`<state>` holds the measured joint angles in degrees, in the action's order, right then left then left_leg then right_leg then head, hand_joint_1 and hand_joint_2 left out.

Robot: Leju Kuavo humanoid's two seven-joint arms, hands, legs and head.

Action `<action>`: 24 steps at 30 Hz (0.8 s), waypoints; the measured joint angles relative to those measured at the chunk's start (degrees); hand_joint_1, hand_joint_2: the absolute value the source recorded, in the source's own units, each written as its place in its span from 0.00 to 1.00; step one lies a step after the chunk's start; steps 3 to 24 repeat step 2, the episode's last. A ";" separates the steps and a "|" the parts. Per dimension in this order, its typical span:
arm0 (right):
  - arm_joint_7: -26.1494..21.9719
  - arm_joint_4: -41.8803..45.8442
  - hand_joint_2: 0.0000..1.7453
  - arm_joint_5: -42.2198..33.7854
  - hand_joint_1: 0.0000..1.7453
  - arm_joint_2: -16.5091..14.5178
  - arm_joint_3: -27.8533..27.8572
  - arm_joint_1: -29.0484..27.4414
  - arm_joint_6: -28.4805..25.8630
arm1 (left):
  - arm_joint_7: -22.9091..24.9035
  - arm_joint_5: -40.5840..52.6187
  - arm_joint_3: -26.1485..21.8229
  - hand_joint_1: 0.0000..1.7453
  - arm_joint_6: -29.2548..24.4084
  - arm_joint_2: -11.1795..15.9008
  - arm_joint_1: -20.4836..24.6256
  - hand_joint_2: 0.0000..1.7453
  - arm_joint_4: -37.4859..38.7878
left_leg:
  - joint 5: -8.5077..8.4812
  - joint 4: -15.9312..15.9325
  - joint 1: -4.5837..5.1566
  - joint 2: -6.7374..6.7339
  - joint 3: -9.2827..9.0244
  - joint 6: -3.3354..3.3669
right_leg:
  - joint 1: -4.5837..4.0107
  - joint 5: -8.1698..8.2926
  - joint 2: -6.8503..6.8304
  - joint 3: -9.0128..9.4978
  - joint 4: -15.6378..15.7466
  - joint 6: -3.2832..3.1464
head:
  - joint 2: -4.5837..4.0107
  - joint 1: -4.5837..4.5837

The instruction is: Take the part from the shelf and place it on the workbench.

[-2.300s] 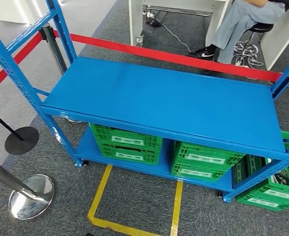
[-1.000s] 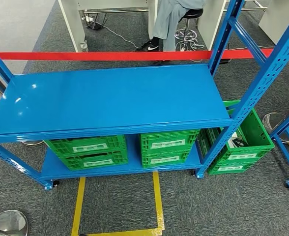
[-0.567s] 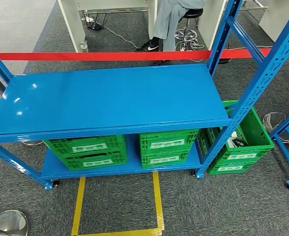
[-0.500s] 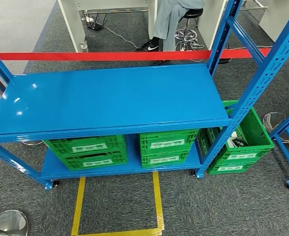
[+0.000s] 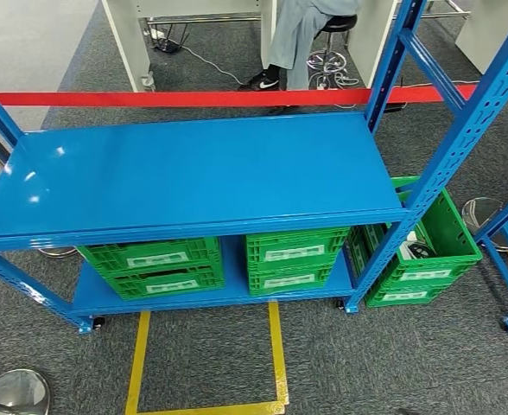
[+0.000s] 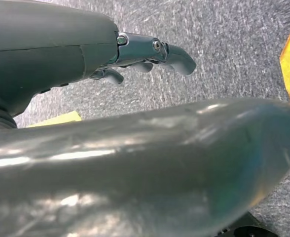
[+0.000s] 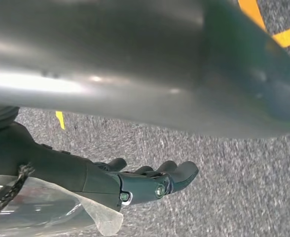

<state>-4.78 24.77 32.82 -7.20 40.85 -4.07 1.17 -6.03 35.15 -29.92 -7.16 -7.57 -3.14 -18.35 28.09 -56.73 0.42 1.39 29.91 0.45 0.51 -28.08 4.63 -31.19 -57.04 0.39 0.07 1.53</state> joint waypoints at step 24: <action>0.23 -0.04 0.00 -1.63 0.00 0.27 -1.91 -0.24 -0.02 | 0.28 -1.75 1.38 0.00 0.33 0.37 -0.23 0.00 -0.13 | 0.00 0.00 0.00 0.00 0.00 0.00 | 0.00 0.00 0.00 -0.01 0.00 0.00 | 0.00 0.00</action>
